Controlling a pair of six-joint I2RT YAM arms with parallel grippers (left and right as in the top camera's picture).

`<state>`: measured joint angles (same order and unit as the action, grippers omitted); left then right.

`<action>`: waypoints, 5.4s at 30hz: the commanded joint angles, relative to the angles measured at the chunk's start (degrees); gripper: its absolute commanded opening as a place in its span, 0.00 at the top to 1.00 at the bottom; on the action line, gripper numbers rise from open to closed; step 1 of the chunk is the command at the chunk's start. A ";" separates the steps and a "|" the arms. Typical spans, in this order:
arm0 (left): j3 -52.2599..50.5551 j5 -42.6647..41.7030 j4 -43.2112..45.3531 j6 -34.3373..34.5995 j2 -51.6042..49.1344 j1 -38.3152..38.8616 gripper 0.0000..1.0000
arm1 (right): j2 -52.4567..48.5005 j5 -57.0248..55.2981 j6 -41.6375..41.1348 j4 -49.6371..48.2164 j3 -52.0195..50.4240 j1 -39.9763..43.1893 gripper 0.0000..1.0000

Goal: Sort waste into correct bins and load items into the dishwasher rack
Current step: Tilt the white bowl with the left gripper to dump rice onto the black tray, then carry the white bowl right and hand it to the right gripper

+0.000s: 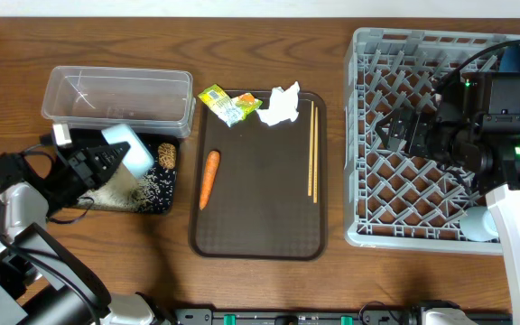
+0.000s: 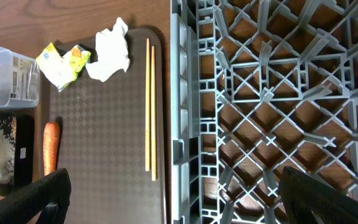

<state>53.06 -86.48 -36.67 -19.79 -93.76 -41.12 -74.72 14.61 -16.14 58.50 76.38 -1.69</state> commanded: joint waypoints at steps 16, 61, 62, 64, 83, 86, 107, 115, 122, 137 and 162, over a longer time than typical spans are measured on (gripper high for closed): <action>-1.86 -3.41 -0.37 -5.53 -0.24 -0.33 0.94 | 0.04 0.44 -0.59 -0.02 0.28 -0.20 0.01; -2.19 0.09 -0.13 0.13 -0.24 -1.51 0.94 | 0.13 0.46 -0.57 1.99 0.28 -0.20 0.01; -2.21 -1.22 -0.42 -0.68 -0.22 -1.49 0.94 | 0.15 0.46 -0.57 2.01 0.28 -0.20 0.01; -2.21 0.31 0.15 -4.04 -0.24 -1.38 0.94 | 0.15 0.44 -0.55 2.27 0.28 -0.20 0.01; -2.27 2.23 0.68 5.29 -0.11 -0.81 0.94 | 0.15 0.44 -0.57 2.01 0.28 -0.20 0.01; -2.25 6.36 0.17 1.70 -0.11 -0.26 0.94 | 0.15 0.44 -0.55 2.21 0.28 -0.20 0.01; -0.31 35.15 0.20 13.03 25.33 28.50 0.94 | 0.15 0.44 -0.57 0.46 0.28 -0.20 0.01; -0.31 51.32 0.61 14.60 27.98 50.66 0.94 | 0.15 0.44 -0.55 0.37 0.28 -0.20 0.01; -0.31 52.50 8.94 23.41 25.27 60.41 0.94 | 0.70 0.44 -0.59 0.04 0.35 1.07 0.01; -0.24 39.47 69.85 65.35 11.23 64.24 0.94 | 7.32 0.66 -1.64 4.59 1.03 18.58 0.01; 7.04 43.82 101.04 87.62 -19.37 78.18 0.94 | 7.30 0.63 -1.60 7.76 0.92 18.71 0.01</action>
<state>58.72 -45.93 64.36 68.38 -111.57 36.05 -67.44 15.03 -17.41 65.80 76.62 16.53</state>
